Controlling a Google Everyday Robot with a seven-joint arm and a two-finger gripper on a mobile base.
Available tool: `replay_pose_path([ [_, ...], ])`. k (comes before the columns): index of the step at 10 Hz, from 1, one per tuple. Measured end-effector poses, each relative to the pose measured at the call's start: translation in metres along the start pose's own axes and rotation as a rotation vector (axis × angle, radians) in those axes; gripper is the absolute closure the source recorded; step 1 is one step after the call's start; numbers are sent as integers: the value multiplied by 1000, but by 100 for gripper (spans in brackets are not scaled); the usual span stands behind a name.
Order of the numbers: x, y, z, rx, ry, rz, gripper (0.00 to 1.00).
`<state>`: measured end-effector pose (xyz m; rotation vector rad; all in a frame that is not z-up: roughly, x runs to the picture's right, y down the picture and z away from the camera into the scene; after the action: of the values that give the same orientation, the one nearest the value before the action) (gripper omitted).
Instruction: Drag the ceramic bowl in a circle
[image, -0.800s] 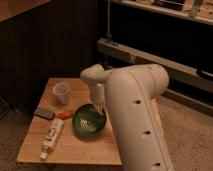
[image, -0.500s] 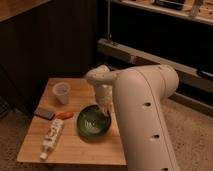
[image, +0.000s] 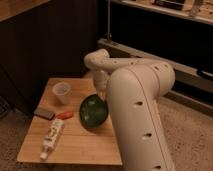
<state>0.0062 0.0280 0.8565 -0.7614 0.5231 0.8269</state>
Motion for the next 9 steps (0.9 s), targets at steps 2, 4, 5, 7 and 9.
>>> replay_pose_path([
  [2, -1, -26, -11, -21, -15, 59, 100],
  [4, 23, -57, -11, -47, -11, 138, 100],
  [5, 42, -73, -10, -58, 1, 178, 100],
  [7, 83, -102, -9, -79, 26, 255, 100],
  [9, 123, -127, -7, -100, 42, 311, 100],
])
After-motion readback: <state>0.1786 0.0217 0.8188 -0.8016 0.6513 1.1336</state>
